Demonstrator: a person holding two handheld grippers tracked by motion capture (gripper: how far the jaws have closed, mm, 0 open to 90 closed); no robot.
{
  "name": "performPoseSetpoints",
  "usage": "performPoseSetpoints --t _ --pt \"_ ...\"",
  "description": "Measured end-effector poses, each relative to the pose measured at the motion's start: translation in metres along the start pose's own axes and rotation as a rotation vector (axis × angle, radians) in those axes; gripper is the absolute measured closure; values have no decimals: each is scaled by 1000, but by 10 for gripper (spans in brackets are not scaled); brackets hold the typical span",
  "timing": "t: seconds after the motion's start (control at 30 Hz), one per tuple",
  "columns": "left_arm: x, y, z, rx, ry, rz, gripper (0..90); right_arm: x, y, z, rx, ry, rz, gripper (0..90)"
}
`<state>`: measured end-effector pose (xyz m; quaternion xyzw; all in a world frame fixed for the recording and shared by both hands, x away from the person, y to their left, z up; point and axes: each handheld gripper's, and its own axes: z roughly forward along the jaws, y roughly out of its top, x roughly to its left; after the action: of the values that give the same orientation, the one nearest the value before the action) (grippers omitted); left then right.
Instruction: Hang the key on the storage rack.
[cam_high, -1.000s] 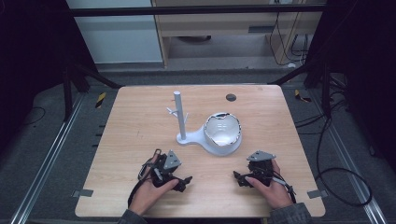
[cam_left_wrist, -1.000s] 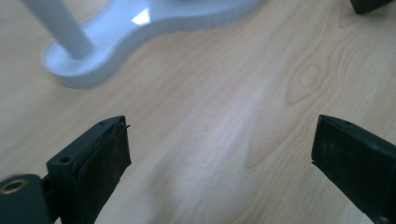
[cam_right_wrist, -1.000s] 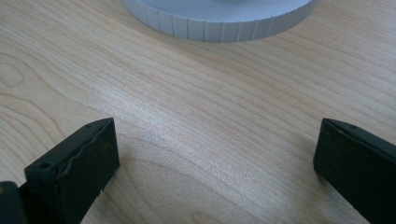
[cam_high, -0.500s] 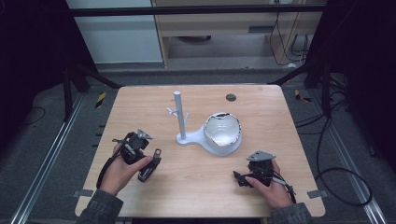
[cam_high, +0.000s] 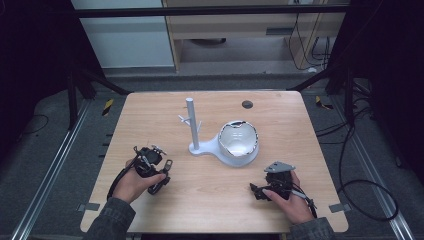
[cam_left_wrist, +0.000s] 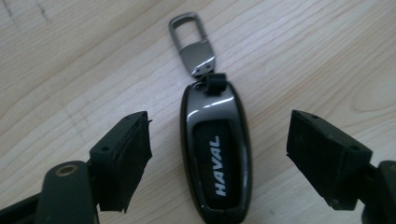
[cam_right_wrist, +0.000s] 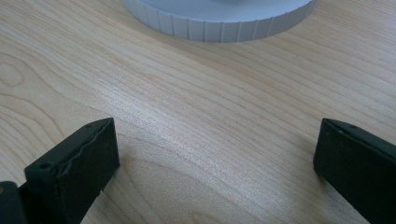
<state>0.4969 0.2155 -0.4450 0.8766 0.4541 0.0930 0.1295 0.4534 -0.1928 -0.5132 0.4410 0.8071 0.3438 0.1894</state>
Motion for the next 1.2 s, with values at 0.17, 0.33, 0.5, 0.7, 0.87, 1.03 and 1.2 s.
performPoseSetpoints --t 0.17,0.33,0.5,0.7,0.87,1.03,1.2 --pt "1 -1 6 11 5 -19 249 0 0 0 0 0 0 5" --pt "0 -2 13 18 1 -34 283 0 0 0 0 0 0 5" --pt "1 -3 16 17 0 -42 319 0 0 0 0 1 0 5" --pt "4 -4 18 16 -3 -56 340 0 0 0 0 1 0 5" --pt "4 -4 20 19 -12 -54 369 0 0 0 0 0 0 5" --pt "2 -4 23 24 -14 -52 401 0 0 0 0 0 0 5" --pt "1 -5 22 21 -17 -30 477 0 0 0 0 0 -1 5"
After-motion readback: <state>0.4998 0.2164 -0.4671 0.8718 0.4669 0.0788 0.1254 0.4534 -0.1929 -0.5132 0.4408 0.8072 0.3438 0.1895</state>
